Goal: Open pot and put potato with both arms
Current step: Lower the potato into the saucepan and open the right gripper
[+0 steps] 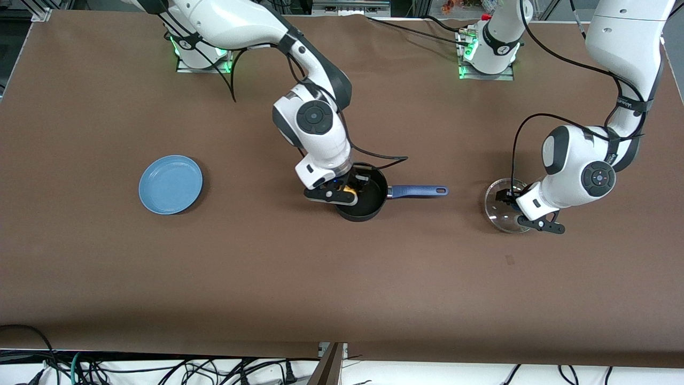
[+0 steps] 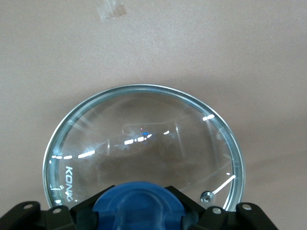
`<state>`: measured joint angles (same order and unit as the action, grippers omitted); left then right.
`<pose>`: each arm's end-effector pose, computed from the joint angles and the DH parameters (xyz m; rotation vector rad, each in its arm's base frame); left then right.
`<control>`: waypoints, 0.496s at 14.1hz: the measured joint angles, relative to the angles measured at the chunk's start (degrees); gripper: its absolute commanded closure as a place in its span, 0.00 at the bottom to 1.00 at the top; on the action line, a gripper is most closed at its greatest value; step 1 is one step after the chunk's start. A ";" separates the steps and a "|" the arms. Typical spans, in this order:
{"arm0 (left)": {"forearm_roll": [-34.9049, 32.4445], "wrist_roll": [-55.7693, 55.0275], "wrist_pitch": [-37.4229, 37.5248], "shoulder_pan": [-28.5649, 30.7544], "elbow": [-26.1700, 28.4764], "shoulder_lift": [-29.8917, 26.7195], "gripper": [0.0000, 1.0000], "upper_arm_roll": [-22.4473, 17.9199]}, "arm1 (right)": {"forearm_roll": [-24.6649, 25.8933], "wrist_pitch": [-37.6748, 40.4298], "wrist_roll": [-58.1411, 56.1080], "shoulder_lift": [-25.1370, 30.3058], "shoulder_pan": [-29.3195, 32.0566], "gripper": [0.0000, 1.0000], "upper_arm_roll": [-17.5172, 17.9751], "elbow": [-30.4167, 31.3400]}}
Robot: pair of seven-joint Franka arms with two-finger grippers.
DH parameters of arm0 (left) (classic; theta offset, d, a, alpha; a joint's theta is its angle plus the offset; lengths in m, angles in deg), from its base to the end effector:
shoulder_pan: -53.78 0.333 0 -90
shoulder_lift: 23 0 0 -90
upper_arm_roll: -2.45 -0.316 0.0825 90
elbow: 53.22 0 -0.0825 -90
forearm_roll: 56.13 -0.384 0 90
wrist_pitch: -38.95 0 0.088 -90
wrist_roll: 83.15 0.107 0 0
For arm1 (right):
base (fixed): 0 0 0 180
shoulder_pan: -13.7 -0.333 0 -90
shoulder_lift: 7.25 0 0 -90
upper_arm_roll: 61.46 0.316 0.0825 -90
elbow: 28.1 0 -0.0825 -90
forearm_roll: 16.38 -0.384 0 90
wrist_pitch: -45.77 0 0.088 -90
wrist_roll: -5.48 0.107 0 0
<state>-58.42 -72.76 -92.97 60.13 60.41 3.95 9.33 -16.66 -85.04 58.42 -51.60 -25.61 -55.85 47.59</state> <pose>0.5956 -0.0033 0.2159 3.0764 -0.3251 -0.2236 0.5510 0.5236 0.2937 -2.9383 0.2609 -0.1083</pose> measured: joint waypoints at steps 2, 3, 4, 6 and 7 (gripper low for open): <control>-0.01 0.00 0.00 -0.01 -0.01 0.05 0.00 0.20 | 0.00 -1.13 0.56 -1.44 -1.13 0.73 -0.02 -0.04; -0.01 0.00 0.00 0.00 -0.04 0.05 0.00 0.20 | 0.01 -1.82 0.72 -2.14 -1.53 0.73 -0.03 -0.05; -0.01 0.00 0.00 0.01 -0.11 0.05 0.00 0.20 | 0.01 -2.62 0.76 -2.80 -1.80 0.72 -0.04 -0.07; -0.01 0.00 0.05 0.01 -0.47 -0.02 0.00 0.20 | 0.01 -4.08 0.77 -4.02 -2.05 0.36 -0.13 -0.10; -0.01 0.00 0.34 0.00 -0.86 -0.10 0.00 0.20 | 0.01 -4.43 0.77 -4.39 -2.05 0.00 -0.21 -0.10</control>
<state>-58.43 -72.76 -92.63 60.14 59.55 3.85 9.53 -16.65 -89.47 59.19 -55.99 -27.66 -56.06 47.49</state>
